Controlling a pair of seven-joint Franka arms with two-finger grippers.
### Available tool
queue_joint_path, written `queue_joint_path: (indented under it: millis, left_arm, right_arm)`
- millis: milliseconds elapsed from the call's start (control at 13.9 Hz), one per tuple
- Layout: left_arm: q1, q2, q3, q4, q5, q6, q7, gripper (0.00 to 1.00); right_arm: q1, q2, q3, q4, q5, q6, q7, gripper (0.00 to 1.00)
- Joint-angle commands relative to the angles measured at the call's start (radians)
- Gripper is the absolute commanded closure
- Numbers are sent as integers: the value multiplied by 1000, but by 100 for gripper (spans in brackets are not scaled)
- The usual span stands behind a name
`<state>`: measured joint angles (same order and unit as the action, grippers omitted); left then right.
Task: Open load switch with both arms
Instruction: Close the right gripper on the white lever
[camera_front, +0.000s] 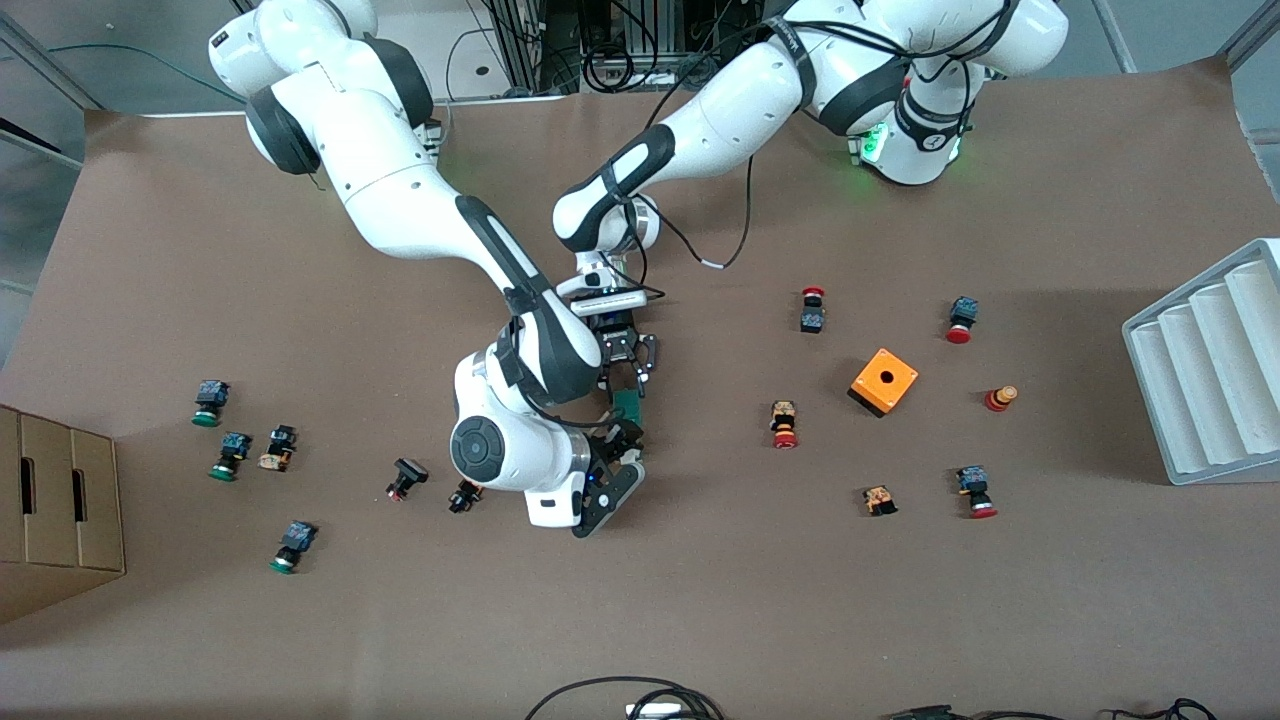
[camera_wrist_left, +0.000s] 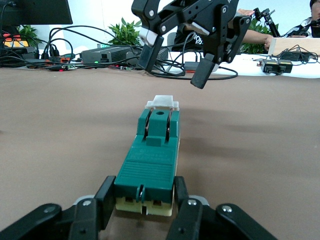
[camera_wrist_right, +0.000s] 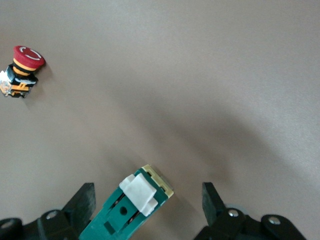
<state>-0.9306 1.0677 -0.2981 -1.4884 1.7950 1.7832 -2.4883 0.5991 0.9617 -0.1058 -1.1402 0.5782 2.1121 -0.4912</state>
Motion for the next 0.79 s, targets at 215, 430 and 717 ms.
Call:
queue_joint_path:
  millis: [215, 430, 717]
  left_arm:
    - [4, -15, -6, -1, 9, 5, 8, 47]
    - [4, -15, -6, -3, 9, 5, 6, 48]
    - [4, -15, -6, -4, 7, 5, 6, 48]
  right_arm:
    - [4, 20, -2, 4, 34, 15, -29, 5]
    - [15, 23, -3, 2, 34, 41, -32, 4]
    - [18, 32, -3, 2, 34, 71, -36, 10]
